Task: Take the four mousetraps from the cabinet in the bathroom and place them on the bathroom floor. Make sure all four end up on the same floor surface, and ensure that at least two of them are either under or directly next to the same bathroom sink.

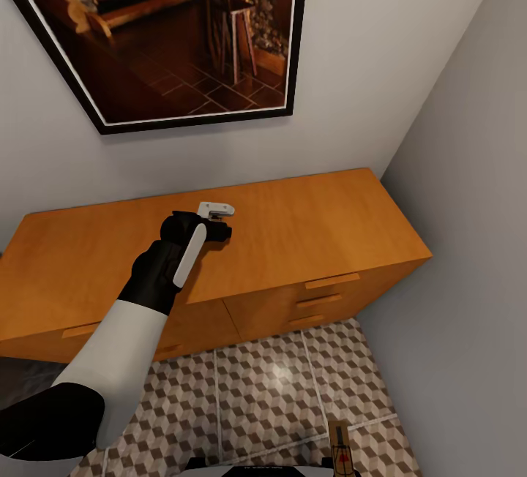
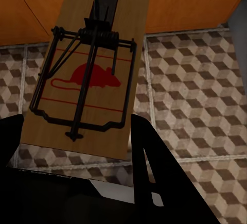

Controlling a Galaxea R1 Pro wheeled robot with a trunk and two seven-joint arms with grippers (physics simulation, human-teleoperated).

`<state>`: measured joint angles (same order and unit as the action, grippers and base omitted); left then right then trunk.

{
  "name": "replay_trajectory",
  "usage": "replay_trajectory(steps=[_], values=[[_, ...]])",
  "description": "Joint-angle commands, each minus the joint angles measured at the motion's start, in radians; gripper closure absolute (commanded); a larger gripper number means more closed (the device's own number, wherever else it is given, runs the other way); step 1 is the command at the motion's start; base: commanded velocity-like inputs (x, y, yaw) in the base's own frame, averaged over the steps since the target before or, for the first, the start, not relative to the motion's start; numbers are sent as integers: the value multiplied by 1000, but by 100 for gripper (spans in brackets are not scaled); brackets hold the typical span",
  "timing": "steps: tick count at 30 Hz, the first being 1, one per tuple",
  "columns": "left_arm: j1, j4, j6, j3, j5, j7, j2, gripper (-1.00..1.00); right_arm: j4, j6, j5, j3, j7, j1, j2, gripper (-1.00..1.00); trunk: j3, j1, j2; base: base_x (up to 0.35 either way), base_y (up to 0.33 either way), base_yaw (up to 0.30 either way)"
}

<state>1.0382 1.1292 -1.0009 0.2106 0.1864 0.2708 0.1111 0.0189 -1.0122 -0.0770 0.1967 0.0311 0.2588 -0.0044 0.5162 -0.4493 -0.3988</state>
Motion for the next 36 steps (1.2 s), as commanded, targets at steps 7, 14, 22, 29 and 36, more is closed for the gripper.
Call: replay_trajectory(steps=[7,14,22,29,36], values=[[0,-12,-4,1,13,10,0,-100,0,-3,-12,6,9,0,0,100,1,-1,-1,0,0,0],[0,-17,-3,1,13,11,-1,-100,0,-6,-12,6,10,0,0,100,1,-1,-1,0,0,0],[0,-17,29,1,12,10,-1,100,0,-6,-12,6,10,0,0,100,1,-1,-1,0,0,0],[0,-18,34,1,12,10,-1,100,0,-5,-12,6,10,0,0,100,1,-1,-1,0,0,0],[0,-17,34,1,12,10,-1,100,0,-5,-12,6,10,0,0,100,1,-1,-1,0,0,0]])
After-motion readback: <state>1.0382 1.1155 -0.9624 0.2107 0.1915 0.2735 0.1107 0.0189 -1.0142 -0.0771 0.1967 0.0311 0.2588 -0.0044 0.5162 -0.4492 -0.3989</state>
